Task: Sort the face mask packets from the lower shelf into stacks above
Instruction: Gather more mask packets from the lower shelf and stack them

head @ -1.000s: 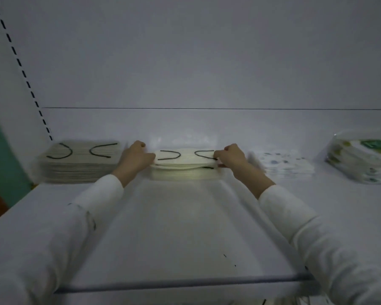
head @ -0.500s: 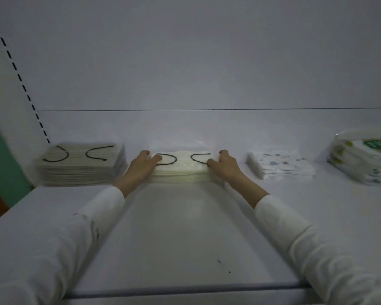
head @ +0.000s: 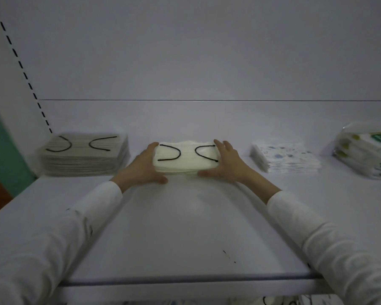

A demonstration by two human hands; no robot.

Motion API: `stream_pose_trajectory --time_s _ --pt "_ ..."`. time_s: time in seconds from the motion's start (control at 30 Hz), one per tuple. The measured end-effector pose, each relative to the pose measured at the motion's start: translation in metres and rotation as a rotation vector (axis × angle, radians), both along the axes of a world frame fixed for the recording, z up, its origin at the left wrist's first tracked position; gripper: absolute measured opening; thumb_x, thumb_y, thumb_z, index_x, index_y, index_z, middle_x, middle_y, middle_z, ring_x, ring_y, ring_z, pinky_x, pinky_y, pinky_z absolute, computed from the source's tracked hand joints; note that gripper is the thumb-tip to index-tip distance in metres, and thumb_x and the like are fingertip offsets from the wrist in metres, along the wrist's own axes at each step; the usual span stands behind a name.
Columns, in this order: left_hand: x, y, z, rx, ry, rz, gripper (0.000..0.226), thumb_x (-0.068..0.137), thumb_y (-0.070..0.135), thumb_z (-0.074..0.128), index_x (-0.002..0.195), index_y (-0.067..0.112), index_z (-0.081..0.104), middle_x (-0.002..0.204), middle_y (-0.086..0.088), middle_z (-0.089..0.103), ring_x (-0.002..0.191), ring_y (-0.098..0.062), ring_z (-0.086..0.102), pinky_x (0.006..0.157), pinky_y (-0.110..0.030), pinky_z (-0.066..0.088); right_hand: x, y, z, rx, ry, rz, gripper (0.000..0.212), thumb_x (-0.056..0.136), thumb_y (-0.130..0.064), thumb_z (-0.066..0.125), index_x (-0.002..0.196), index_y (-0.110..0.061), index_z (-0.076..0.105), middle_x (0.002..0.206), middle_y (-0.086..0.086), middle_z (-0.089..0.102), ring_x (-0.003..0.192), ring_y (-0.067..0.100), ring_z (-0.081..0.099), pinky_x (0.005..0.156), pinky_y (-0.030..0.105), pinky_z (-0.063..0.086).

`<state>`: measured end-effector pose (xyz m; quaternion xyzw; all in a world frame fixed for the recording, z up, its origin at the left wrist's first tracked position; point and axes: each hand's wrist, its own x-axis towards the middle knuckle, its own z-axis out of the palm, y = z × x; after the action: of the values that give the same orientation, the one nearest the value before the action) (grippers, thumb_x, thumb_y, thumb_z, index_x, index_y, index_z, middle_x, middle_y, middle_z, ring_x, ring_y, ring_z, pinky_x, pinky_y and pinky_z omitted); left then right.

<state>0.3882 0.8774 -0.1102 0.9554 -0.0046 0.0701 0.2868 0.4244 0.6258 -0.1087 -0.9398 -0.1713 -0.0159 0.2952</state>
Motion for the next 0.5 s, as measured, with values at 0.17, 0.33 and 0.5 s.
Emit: stream_pose_trajectory --time_s 0.17,0.33,0.5 --pt "0.015 0.003 0.006 -0.098 -0.025 0.075 0.094 0.065 0.013 0.081 0.142 0.017 0.027 0.129 -0.011 0.049 0.118 -0.029 0.048 0.085 -0.029 0.040 0.012 0.000 -0.002 0.000 -0.011 -0.012 0.116 0.065 -0.041 0.084 0.151 -0.022 0.009 0.152 0.012 0.017 0.138 0.030 0.026 0.103 0.033 0.031" --pt "0.018 0.009 0.003 -0.106 0.069 0.122 0.103 0.057 0.028 0.087 0.140 0.015 0.026 0.133 -0.009 0.046 0.119 -0.026 0.047 0.088 -0.030 0.042 0.023 0.004 0.005 0.047 0.053 -0.056 0.109 0.067 -0.033 0.084 0.148 -0.013 0.014 0.141 0.014 0.036 0.130 0.030 0.035 0.090 0.029 0.032" --pt "0.012 0.015 0.006 -0.089 0.123 0.078 0.121 0.041 0.043 0.085 0.141 0.014 0.023 0.130 -0.005 0.051 0.117 -0.024 0.051 0.095 -0.035 0.045 0.025 0.002 0.008 0.002 0.081 -0.051 0.114 0.066 -0.037 0.085 0.148 -0.011 0.012 0.140 0.012 0.041 0.129 0.031 0.039 0.088 0.029 0.033"
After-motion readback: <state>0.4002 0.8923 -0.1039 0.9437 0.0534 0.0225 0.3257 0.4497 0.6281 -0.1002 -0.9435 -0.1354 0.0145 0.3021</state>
